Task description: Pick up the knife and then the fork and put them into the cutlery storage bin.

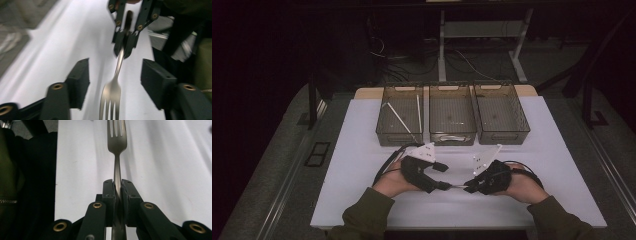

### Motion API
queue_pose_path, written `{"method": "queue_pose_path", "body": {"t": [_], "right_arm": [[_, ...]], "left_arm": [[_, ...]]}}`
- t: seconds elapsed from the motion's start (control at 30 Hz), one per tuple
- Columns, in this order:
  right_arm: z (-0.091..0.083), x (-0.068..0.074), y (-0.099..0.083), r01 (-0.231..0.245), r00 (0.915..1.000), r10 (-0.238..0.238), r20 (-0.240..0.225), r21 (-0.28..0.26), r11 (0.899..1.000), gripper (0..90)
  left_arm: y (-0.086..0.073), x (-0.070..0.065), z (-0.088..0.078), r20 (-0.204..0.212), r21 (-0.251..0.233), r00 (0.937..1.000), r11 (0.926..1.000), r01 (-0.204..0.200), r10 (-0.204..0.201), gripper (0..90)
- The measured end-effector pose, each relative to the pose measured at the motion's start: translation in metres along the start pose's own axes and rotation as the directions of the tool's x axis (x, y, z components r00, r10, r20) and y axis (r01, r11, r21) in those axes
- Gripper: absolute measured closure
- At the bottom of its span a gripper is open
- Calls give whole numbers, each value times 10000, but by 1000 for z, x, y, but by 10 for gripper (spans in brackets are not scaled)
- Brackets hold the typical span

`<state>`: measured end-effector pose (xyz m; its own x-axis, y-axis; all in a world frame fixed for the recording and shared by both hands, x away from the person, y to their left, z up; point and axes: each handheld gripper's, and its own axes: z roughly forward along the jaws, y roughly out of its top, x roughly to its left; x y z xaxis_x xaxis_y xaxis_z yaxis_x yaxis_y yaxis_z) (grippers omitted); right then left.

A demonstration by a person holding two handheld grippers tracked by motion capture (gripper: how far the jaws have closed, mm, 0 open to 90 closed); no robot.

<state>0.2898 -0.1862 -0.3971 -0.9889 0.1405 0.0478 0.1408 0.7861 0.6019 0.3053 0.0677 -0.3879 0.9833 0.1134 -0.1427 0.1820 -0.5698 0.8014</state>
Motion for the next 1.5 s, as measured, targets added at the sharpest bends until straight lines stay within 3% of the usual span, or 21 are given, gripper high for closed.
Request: {"method": "queue_pose_path", "body": {"t": [0.13,0.27,0.43,0.6,0.8,0.93,1.03,1.27,1.4,1.5], "right_arm": [[-9,-5,-6,-414,9985,419,363,-135,9991,820],[-22,-11,-13,-936,9936,962,584,-457,9946,820],[-38,-20,-20,-1332,9852,1425,953,-973,9863,820],[-54,-29,-23,-2136,9668,2328,1052,-1672,9625,820],[-71,-43,-26,-2543,9455,2897,1487,-2184,9422,820],[-81,-54,-25,-2786,9265,3286,1833,-2530,9265,820],[-89,-65,-24,-2990,9092,3596,2099,-2720,9147,820],[-105,-93,-25,-3702,8489,4596,2611,-3271,8695,820],[-112,-108,-26,-3946,8171,4970,2921,-3449,8516,820],[-117,-119,-27,-4135,7883,5227,3246,-3496,8407,819]], "left_arm": [[-12,2,-16,-724,-263,9968,9992,311,-329,291],[-26,2,-27,-1659,-438,9833,9967,687,-751,207],[-45,1,-42,-2749,-861,9539,9912,1003,-1204,122],[-63,-2,-53,-3488,-1259,9173,9795,1572,-1920,12],[-75,-11,-55,-3768,-1275,9016,9760,1767,-2124,0],[-79,-17,-54,-3877,-1438,8989,9767,1595,-2039,0],[-82,-17,-52,-3808,-1408,9014,9765,1634,-2058,0],[-85,-15,-51,-3694,-1333,9061,9768,1677,-2060,0],[-84,-15,-50,-3681,-1255,9073,9778,1679,-2031,0],[-84,-16,-49,-3615,-1203,9104,9784,1684,-2012,0]]}}
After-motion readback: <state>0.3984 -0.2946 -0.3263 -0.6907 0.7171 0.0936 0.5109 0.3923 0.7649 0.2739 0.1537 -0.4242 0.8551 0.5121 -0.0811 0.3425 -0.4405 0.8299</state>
